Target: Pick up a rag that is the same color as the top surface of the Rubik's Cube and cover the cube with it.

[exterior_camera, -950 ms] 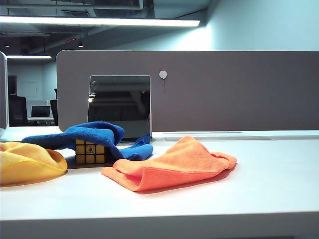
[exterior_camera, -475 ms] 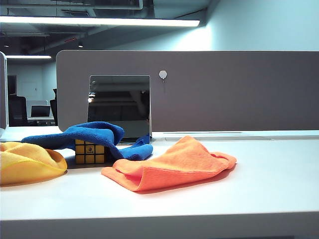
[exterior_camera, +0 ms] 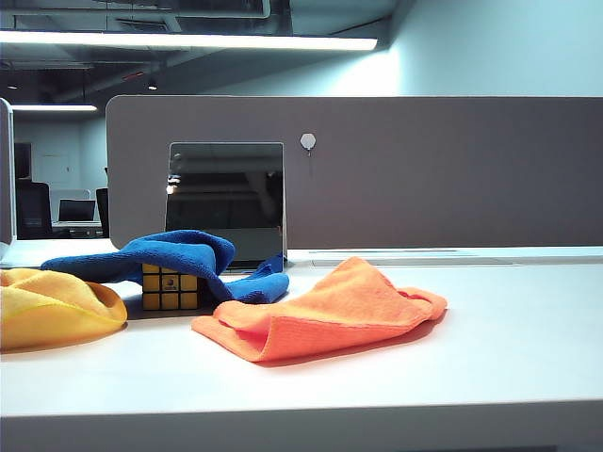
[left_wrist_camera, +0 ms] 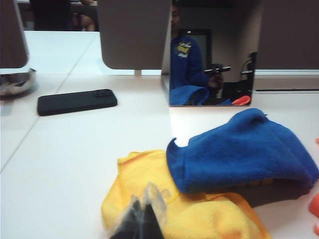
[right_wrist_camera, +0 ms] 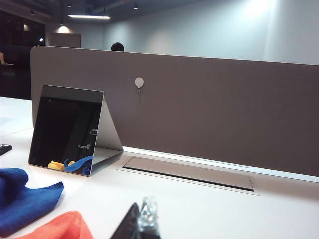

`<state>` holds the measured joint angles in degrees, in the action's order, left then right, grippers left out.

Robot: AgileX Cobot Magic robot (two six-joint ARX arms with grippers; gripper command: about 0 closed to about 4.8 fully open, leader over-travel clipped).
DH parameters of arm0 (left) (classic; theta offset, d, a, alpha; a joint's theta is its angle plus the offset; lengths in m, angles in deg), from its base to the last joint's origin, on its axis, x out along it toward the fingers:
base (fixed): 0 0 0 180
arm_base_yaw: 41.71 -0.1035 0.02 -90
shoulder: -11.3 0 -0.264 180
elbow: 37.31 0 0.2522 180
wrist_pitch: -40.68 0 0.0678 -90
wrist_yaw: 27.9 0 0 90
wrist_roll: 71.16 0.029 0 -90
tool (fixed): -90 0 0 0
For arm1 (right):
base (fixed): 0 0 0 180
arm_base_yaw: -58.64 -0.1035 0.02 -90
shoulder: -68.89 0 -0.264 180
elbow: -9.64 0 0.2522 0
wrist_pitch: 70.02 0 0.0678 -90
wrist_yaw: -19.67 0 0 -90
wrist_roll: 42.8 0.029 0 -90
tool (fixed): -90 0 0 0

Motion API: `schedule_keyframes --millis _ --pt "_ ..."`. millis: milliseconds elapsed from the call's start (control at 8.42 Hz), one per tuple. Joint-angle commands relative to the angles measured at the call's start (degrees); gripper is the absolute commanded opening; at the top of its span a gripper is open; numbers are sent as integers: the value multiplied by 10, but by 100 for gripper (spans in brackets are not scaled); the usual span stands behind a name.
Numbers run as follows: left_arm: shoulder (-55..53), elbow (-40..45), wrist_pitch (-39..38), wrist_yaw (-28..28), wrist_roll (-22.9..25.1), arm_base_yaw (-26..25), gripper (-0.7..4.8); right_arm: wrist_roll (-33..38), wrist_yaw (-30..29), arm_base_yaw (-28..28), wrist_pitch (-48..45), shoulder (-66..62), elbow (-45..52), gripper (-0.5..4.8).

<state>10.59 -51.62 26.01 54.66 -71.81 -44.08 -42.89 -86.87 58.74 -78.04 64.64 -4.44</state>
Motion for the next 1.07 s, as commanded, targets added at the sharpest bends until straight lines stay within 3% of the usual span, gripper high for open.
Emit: schedule_keyframes --millis 119,475,1069 --pt "-1 -1 10 -29 -4 -14 -5 -2 -2 0 -10 0 1 -5" --pt "-1 -1 0 -31 -30 -14 -5 -15 8 0 -9 0 1 -5" --pt "-1 -1 -1 -31 -30 -14 -5 -60 51 7 4 0 1 -5"
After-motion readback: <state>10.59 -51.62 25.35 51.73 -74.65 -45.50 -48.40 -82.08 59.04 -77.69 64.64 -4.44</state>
